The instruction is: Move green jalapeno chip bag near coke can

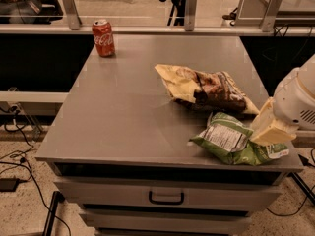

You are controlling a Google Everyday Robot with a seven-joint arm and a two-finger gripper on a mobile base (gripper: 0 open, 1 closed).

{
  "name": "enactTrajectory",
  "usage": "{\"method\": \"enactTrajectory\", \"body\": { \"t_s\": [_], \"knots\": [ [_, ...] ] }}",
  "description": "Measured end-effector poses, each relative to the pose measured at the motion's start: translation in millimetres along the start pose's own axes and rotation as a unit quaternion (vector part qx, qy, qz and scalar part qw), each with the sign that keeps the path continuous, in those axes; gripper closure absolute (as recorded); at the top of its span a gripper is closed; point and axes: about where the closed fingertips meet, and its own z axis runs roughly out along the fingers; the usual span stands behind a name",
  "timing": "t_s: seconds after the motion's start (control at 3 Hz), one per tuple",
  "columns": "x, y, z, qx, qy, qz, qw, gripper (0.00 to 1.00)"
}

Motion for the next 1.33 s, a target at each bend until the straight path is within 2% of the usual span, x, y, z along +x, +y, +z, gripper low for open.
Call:
{"method": "enactTrajectory", "body": {
  "t_s": [0.33, 0.67, 1.0, 1.33],
  "knots": [
    [-3.3, -4.2, -13.5, 0.0, -0.022, 0.002, 0.9998, 1.0],
    [-5.1, -22.9, -49.0, 0.027, -0.047, 0.018, 0.9984, 1.0],
    [-11.5, -46.3, -99.3, 0.067, -0.063, 0.026, 0.9955, 1.0],
    [-21.3, -61.9, -133.0, 0.101, -0.071, 0.022, 0.9921, 1.0]
  ]
}}
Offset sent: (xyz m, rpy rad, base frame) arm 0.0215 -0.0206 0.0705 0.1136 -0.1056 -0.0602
